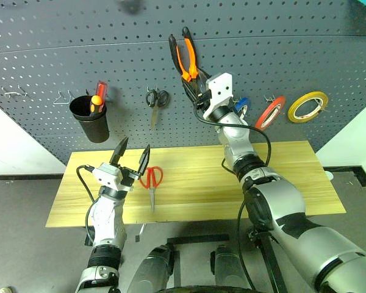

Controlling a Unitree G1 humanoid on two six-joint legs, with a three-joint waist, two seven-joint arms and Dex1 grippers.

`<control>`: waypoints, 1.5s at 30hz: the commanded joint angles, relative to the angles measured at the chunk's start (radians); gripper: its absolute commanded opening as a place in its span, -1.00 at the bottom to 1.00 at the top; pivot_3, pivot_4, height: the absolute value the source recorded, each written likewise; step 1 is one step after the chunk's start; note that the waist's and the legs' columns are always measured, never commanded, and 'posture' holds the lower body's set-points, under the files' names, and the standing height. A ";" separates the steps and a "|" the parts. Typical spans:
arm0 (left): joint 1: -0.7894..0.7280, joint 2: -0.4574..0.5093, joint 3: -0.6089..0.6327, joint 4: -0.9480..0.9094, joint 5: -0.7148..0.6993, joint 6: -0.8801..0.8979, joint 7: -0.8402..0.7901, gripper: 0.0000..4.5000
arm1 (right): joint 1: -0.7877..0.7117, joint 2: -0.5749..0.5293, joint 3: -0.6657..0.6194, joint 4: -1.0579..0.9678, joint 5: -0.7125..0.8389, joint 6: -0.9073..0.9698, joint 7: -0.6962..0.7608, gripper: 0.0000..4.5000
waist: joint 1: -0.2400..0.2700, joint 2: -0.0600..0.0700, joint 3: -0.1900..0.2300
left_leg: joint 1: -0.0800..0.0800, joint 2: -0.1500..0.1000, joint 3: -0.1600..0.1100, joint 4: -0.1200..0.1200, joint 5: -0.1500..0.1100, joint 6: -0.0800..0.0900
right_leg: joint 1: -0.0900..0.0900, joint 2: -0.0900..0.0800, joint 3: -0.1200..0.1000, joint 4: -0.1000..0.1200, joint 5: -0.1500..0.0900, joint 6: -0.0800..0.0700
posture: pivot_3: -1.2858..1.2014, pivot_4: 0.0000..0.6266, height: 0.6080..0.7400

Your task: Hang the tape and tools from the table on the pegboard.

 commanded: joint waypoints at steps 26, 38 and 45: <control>0.190 -0.054 -0.066 -0.551 0.193 0.960 0.524 0.54 | 0.600 -0.390 0.177 -0.989 0.124 0.159 0.475 0.99 | 0.019 -0.001 0.001 | -0.001 0.001 0.002 -0.002 0.001 -0.002 | 0.002 -0.001 0.001 -0.003 -0.001 0.000 | 0.04 -0.57 0.82; -0.126 -0.212 0.004 -0.341 0.206 1.649 0.869 0.99 | 0.874 -0.579 0.257 -1.193 0.182 0.446 0.704 1.00 | 0.038 -0.009 0.005 | -0.014 0.001 0.006 0.012 -0.001 -0.002 | -0.003 -0.001 -0.003 -0.005 0.002 0.004 | 0.01 -0.61 0.82; -0.282 -0.260 0.024 -0.175 0.199 1.799 0.892 0.99 | 0.913 -0.565 0.270 -1.173 0.142 0.435 0.699 1.00 | 0.036 -0.012 0.007 | -0.016 0.001 0.007 0.012 0.000 -0.001 | -0.003 -0.001 -0.005 -0.007 0.002 0.005 | -0.01 -0.63 0.82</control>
